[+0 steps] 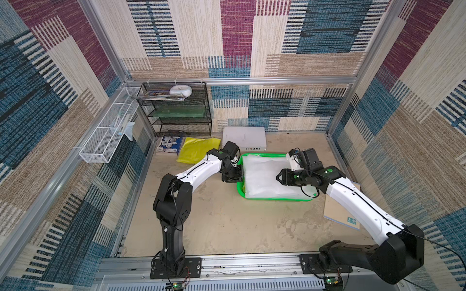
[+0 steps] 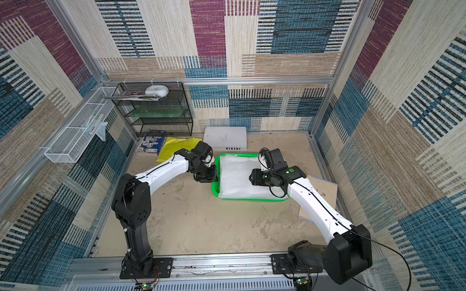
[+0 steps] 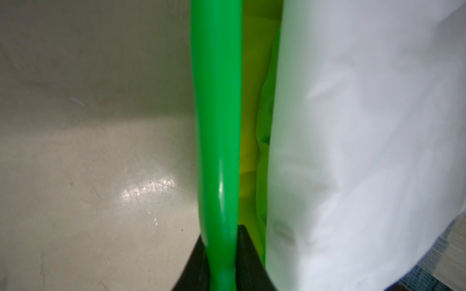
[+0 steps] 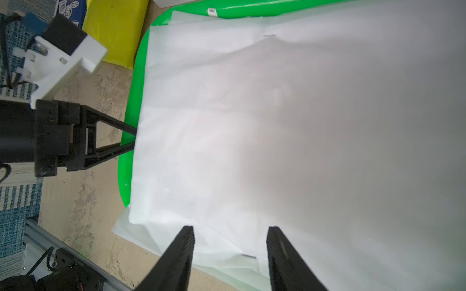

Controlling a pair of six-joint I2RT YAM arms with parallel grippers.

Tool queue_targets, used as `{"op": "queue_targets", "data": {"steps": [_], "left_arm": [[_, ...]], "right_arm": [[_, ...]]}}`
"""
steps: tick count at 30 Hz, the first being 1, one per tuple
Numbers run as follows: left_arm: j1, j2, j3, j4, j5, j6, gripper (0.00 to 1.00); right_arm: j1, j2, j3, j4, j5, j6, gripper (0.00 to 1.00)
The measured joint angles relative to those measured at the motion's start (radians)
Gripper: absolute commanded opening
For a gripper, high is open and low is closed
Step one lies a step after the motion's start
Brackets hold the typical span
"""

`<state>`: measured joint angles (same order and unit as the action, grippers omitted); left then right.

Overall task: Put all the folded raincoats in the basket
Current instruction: Adjust the basket at the center of the board.

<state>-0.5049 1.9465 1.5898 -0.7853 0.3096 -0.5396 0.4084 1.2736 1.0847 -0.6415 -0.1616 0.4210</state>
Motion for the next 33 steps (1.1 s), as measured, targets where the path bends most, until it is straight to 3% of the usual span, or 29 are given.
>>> {"op": "queue_targets", "data": {"steps": [3,4,7,10,13,22,33], "left_arm": [[0.027,-0.027,0.016,-0.027,-0.055,0.000,0.60],[0.051,-0.054,-0.006,-0.021,-0.066,-0.003,0.72],[0.166,-0.154,-0.138,0.039,-0.081,-0.060,0.75],[0.304,-0.190,-0.270,0.135,-0.063,-0.138,0.74],[0.377,-0.128,-0.295,0.213,-0.011,-0.194,0.71],[0.435,0.027,-0.220,0.399,0.029,-0.262,0.68],[0.487,0.193,-0.111,0.557,0.086,-0.301,0.53]], "right_arm": [[-0.002,-0.002,0.000,-0.001,0.000,0.000,0.54],[-0.003,-0.003,0.000,-0.002,0.000,-0.001,0.55],[-0.003,-0.005,0.000,-0.003,0.000,-0.001,0.55],[-0.004,-0.002,0.000,-0.002,-0.001,0.000,0.55],[-0.005,0.000,0.002,-0.002,-0.011,0.001,0.55],[-0.005,-0.006,-0.002,-0.003,-0.024,-0.013,0.55],[-0.005,-0.015,-0.014,-0.010,-0.031,-0.023,0.55]]}}
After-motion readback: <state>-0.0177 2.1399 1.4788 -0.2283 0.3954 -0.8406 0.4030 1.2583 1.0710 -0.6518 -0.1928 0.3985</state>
